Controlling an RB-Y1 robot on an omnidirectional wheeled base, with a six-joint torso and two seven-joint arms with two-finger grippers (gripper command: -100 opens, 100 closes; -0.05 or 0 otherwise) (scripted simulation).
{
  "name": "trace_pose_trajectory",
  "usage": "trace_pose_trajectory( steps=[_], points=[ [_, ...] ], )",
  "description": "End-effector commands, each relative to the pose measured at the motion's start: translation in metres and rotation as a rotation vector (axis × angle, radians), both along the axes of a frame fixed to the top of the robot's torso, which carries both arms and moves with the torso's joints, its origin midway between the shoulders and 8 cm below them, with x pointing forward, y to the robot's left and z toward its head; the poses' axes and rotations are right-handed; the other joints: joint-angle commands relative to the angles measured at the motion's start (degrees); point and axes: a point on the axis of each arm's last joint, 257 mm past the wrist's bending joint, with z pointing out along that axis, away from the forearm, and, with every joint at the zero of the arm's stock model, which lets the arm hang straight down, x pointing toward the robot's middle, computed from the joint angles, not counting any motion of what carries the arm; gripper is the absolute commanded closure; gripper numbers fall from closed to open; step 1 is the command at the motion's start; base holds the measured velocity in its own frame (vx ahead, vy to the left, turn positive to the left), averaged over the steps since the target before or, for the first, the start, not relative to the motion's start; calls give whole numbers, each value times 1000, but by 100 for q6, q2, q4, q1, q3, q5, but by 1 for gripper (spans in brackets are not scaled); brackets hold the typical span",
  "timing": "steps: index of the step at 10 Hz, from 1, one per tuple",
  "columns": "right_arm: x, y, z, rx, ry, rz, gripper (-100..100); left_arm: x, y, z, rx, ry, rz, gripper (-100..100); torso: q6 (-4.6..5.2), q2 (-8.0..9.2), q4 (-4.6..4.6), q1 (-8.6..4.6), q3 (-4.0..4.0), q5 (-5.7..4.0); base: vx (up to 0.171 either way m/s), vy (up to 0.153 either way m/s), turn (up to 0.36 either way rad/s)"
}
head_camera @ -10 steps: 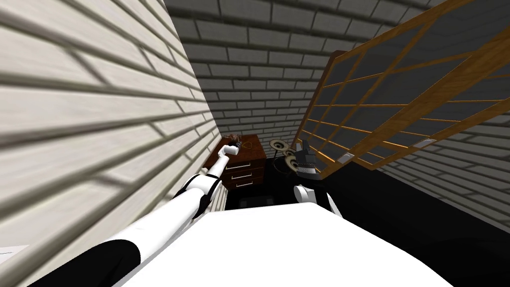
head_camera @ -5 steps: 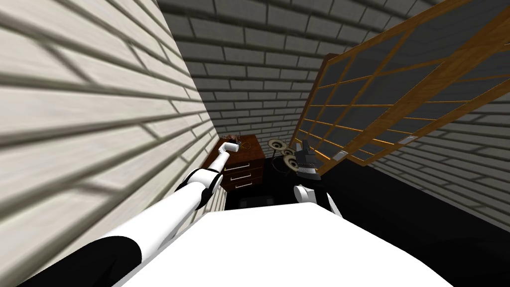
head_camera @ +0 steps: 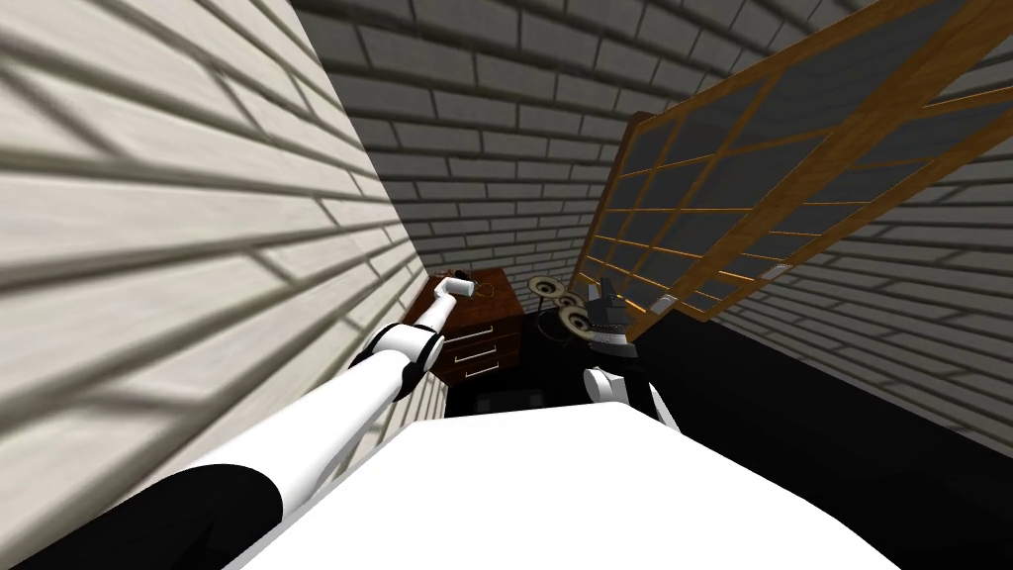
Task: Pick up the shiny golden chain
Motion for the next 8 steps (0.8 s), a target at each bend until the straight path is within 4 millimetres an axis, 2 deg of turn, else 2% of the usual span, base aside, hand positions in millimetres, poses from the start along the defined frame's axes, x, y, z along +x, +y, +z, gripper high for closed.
trace_pose_trajectory(
  steps=[1, 2, 8],
  points=[
    [0, 0, 0, 0, 0, 0, 0, -2, 4, 3, 6, 46, 15, -100, 0, 0, 0, 0, 0, 0, 27, 14, -214],
    [0, 0, 0, 0, 0, 0, 0, -5, 8, -6, 9, 66, 24, -100, 1, -3, 0, -1, -1, 0, 24, 15, -47],
    [0, 0, 0, 0, 0, 0, 0, -23, 28, -18, 16, 207, 80, -100, -1, -5, -2, -4, -3, 0, 26, 8, -115]
  ],
)
